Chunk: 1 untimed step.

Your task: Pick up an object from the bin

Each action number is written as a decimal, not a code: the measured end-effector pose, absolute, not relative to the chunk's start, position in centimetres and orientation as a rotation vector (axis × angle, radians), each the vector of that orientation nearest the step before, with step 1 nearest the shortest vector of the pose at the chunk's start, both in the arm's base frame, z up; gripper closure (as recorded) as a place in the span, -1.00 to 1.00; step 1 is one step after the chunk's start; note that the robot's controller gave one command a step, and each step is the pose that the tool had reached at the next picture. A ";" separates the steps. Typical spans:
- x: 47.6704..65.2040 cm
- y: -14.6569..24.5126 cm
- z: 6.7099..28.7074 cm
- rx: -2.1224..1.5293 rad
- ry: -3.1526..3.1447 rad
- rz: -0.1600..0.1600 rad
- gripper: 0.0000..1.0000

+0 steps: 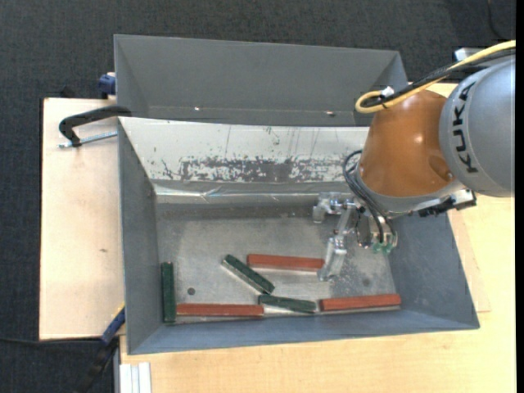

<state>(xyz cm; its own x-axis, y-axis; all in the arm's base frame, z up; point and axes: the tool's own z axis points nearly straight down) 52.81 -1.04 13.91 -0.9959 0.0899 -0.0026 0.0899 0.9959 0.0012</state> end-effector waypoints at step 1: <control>53.9 -2.0 7.1 -0.052 3.141 0.002 1.00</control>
Offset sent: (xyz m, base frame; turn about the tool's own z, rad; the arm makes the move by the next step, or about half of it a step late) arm 0.0000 0.0000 0.0000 0.0000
